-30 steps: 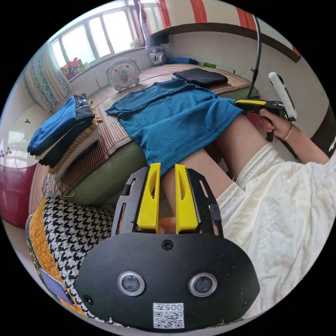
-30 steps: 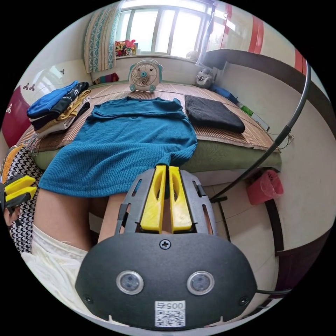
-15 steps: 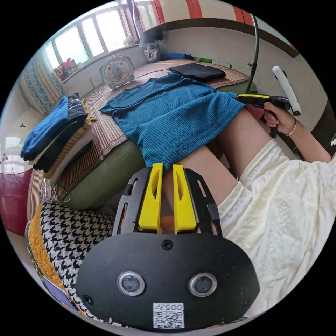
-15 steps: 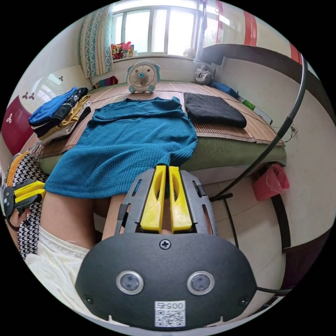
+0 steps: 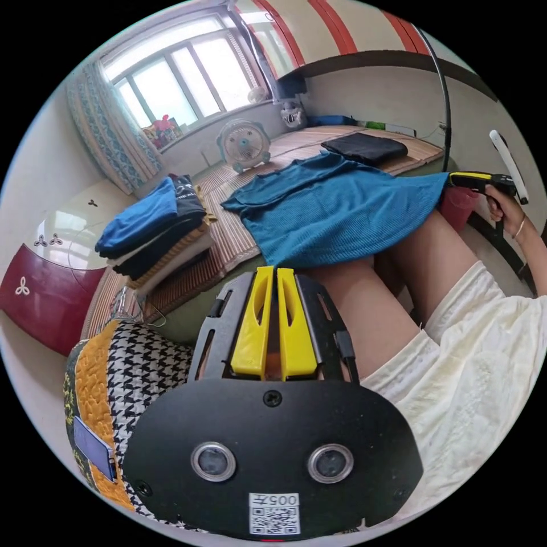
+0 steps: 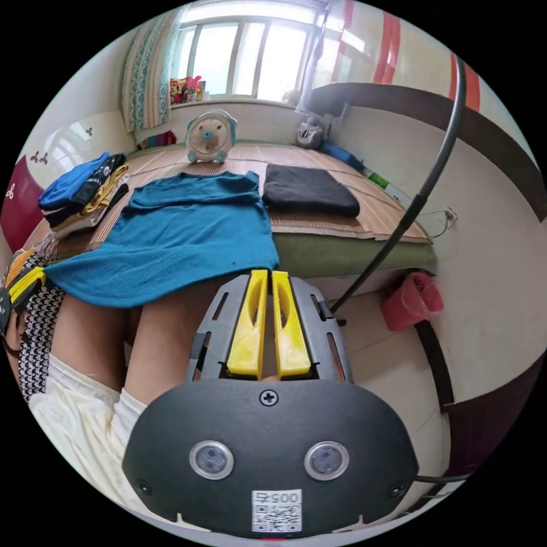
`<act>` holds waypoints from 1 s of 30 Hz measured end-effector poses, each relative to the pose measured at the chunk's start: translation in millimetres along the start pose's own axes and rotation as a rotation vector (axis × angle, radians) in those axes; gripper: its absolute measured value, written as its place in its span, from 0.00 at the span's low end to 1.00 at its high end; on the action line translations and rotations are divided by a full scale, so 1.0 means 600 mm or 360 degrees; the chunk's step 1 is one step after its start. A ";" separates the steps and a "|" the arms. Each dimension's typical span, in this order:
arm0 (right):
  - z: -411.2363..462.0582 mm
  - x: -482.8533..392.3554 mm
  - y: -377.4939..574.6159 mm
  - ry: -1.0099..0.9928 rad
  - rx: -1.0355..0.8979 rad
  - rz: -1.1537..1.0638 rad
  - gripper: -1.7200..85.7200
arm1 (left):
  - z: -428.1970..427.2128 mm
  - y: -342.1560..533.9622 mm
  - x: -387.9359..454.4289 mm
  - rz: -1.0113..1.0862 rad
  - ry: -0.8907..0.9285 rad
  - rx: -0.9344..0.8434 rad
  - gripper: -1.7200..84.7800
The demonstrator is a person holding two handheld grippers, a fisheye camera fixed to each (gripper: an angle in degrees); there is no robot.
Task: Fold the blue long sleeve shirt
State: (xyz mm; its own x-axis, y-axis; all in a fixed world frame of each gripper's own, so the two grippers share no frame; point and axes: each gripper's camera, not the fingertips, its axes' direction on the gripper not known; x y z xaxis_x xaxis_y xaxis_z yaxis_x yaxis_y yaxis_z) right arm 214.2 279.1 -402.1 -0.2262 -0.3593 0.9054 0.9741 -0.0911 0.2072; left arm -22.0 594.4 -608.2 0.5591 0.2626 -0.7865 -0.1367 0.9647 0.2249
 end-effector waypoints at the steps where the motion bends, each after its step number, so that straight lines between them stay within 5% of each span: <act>1: -0.013 0.009 0.001 -0.0005 0.0044 0.0002 0.00 | -0.013 -0.002 -0.004 -0.0012 -0.0018 0.0038 0.03; 18: -0.158 0.008 0.015 0.0026 0.0471 -0.0227 0.00 | -0.165 0.015 -0.043 -0.0190 -0.0309 0.0439 0.02; 30: -0.099 -0.002 -0.127 0.0082 0.0462 -0.0147 0.00 | -0.064 -0.116 -0.103 -0.0235 -0.0337 0.0485 0.02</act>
State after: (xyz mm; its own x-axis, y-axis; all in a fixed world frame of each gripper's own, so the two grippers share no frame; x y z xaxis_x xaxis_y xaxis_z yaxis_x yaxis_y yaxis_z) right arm 139.7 231.0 -441.0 -0.3066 -0.4093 0.8594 0.9094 0.1407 0.3914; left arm -78.5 511.9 -597.1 0.7150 0.0814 -0.6944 0.1887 0.9339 0.3037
